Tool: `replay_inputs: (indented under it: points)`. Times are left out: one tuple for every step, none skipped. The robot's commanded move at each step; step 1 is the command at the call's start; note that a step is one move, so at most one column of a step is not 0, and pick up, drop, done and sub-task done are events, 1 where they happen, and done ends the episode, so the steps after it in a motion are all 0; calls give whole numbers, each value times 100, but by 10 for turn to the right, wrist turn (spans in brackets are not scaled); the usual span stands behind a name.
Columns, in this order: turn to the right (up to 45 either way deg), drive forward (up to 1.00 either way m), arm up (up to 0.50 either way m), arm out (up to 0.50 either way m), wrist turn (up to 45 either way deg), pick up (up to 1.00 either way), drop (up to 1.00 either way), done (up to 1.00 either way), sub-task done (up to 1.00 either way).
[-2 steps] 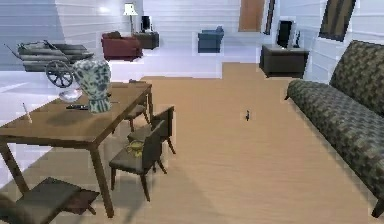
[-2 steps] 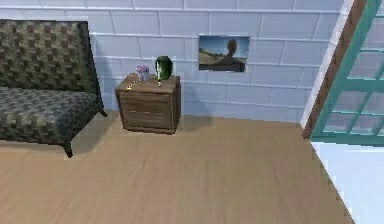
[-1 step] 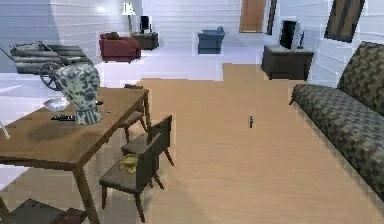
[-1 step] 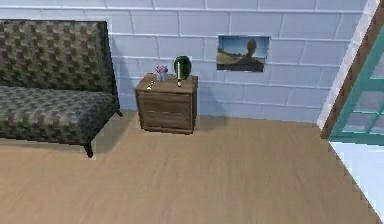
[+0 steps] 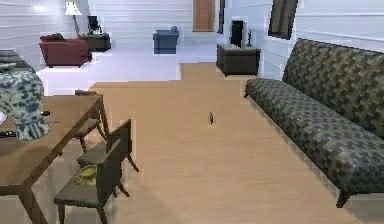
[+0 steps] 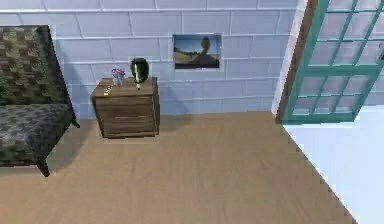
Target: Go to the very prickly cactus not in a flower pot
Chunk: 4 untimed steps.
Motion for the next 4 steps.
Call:
replay_inputs:
  points:
    - [0, 85, 0, 0, 0, 0, 0, 0, 0]
    - [-30, 0, 0, 0, 0, 0, 0, 0, 0]
    - [450, 0, 0, 0, 0, 0, 0, 0, 0]
    - [450, 0, 0, 0, 0, 0, 0, 0, 0]
